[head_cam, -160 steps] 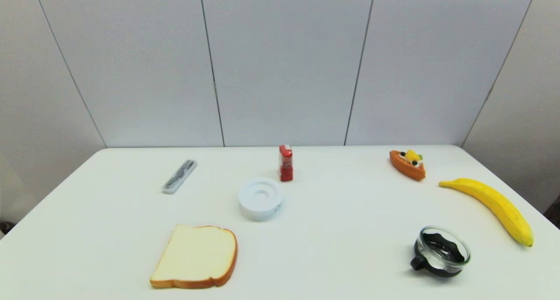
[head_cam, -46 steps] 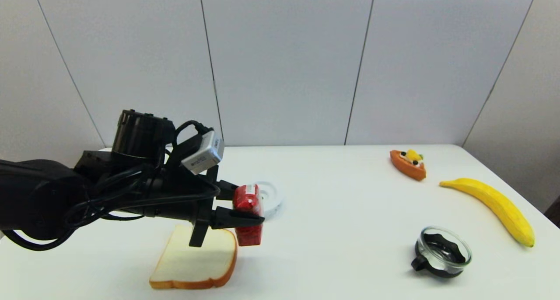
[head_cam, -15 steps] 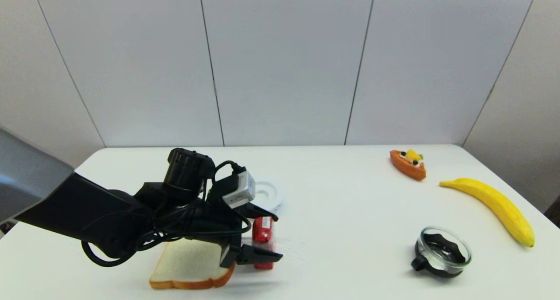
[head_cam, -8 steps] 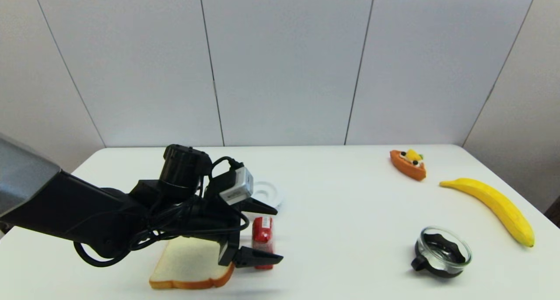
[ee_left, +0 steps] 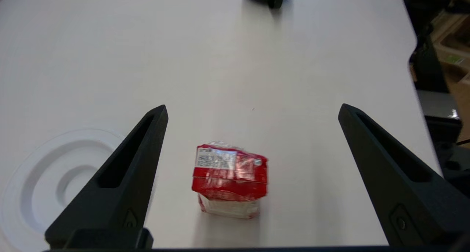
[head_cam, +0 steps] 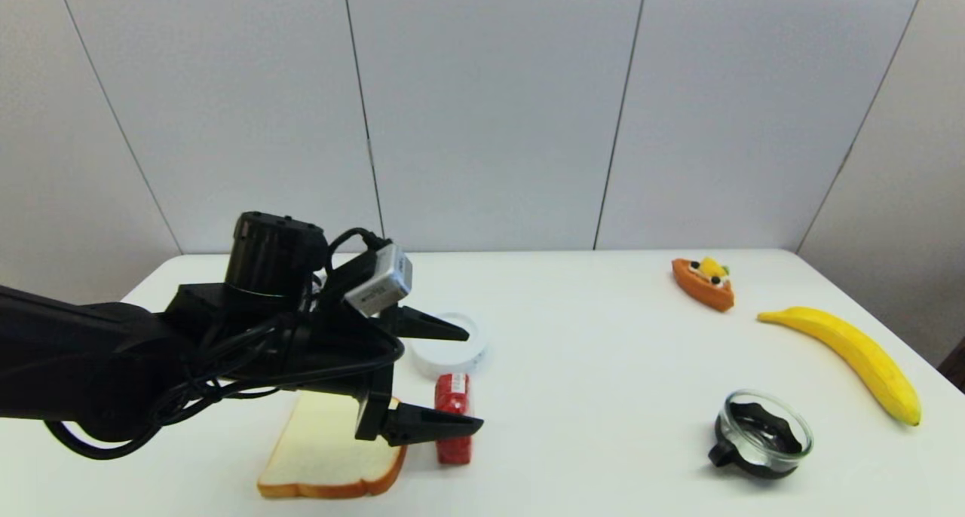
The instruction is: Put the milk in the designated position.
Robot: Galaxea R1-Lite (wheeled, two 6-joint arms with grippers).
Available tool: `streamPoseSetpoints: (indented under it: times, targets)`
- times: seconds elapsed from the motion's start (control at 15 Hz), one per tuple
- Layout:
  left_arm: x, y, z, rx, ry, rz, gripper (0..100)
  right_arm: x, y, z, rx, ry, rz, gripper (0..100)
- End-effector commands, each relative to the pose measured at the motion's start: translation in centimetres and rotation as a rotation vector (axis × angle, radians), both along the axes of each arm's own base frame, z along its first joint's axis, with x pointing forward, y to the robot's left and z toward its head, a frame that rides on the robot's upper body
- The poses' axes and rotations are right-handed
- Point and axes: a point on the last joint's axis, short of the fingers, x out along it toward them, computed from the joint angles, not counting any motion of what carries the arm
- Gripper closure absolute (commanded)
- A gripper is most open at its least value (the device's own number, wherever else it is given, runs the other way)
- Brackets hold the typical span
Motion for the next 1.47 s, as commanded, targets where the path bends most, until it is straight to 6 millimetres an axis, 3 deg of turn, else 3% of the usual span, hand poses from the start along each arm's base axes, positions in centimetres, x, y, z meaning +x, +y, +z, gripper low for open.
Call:
streamPoseSetpoints:
  times: [0.07, 0.4, 0.6, 0.8, 1.07, 1.47]
  targets:
    - [-3.5, 2.4, 6.4, -0.064, -0.094, 0.131, 0, 0.0, 0.0, 0.0, 0.000, -0.001, 0.000, 0]
    - [-7.1, 5.9, 9.6, -0.109, -0.168, 0.495, 0, 0.0, 0.0, 0.0, 0.000, -0.001, 0.000, 0]
    - [-9.3, 10.3, 10.1, -0.122, -0.241, 0.765, 0, 0.0, 0.0, 0.0, 0.000, -0.001, 0.000, 0]
    - [-13.8, 13.8, 8.0, -0.132, -0.276, 1.060, 0, 0.0, 0.0, 0.0, 0.000, -0.001, 0.000, 0]
    - [-19.8, 15.2, 4.1, -0.202, -0.318, 1.295, 0, 0.0, 0.0, 0.0, -0.002, -0.001, 0.000, 0]
    - [-23.3, 15.8, 1.1, -0.188, -0.345, 1.430, 0, 0.0, 0.0, 0.0, 0.000, -0.001, 0.000, 0]
